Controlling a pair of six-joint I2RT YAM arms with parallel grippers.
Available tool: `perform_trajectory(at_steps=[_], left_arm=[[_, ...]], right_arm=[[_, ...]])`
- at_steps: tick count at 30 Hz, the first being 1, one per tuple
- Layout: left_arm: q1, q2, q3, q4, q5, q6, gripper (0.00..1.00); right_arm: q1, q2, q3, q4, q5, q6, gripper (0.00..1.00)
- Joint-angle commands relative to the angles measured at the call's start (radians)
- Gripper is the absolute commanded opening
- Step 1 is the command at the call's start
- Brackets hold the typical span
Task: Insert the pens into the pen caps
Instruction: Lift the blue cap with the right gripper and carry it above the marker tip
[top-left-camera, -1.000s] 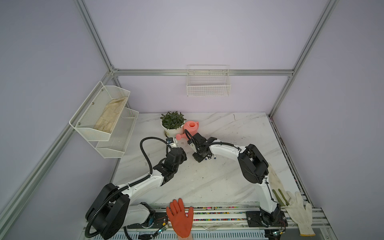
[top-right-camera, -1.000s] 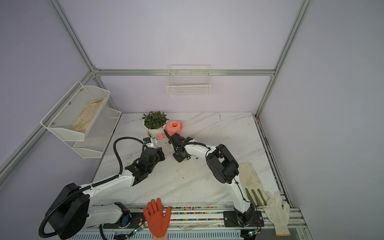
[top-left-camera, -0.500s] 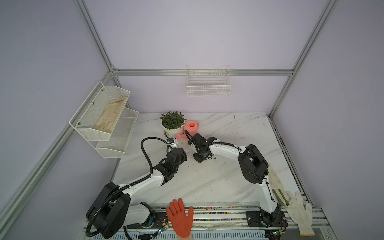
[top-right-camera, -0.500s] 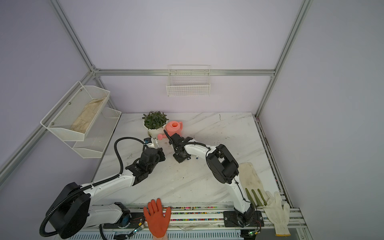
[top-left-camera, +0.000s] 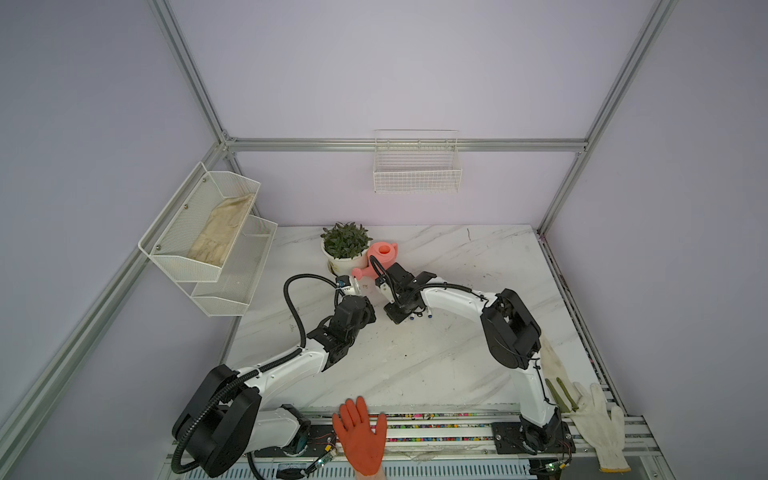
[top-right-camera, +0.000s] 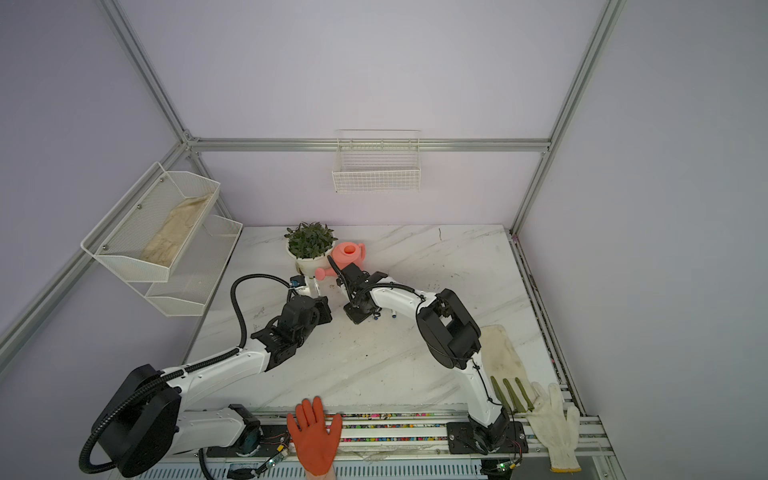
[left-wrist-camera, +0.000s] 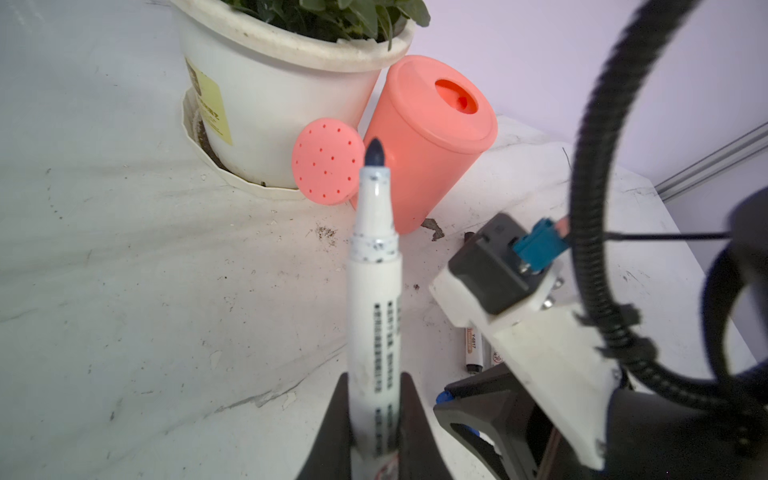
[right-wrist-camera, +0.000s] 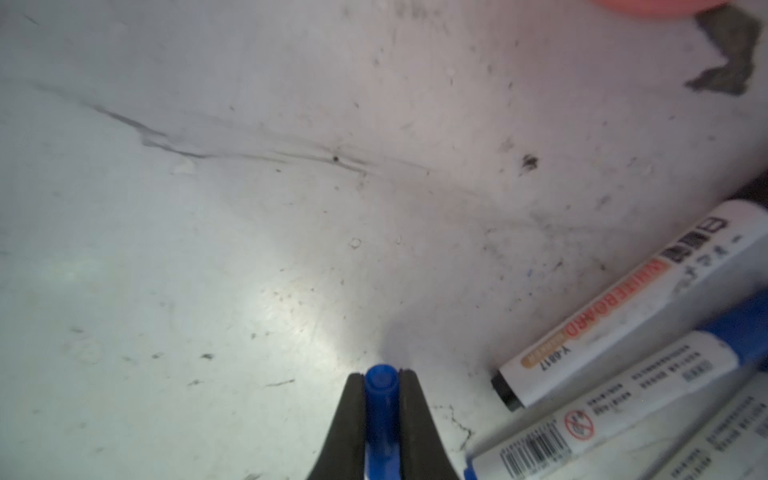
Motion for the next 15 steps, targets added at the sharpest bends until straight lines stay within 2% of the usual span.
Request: perform_trajectory(at_steps=[1, 7, 9, 12, 15], left_arm=[[0.001, 0.006, 0.018, 0.056, 0.075, 0.041, 0.00], [-0.029, 0.039, 0.028, 0.145, 0.241, 0.100, 0.00], [-0.059, 0.058, 0.039, 0.173, 0.277, 0.133, 0.00], [-0.100, 0.082, 0.058, 0.198, 0.298, 0.178, 0.00], [-0.121, 0.099, 0.066, 0.240, 0.345, 0.202, 0.00]], right_arm=[[-0.044, -0.199, -0.037, 0.156, -0.089, 0.052, 0.03], [-0.204, -0.455, -0.304, 0.558, -0.268, 0.295, 0.00], [-0.226, -0.517, -0.399, 0.705, -0.279, 0.376, 0.00], [-0.226, -0.557, -0.465, 0.822, -0.309, 0.408, 0.00], [-0.226, -0.556, -0.472, 0.834, -0.369, 0.402, 0.00]])
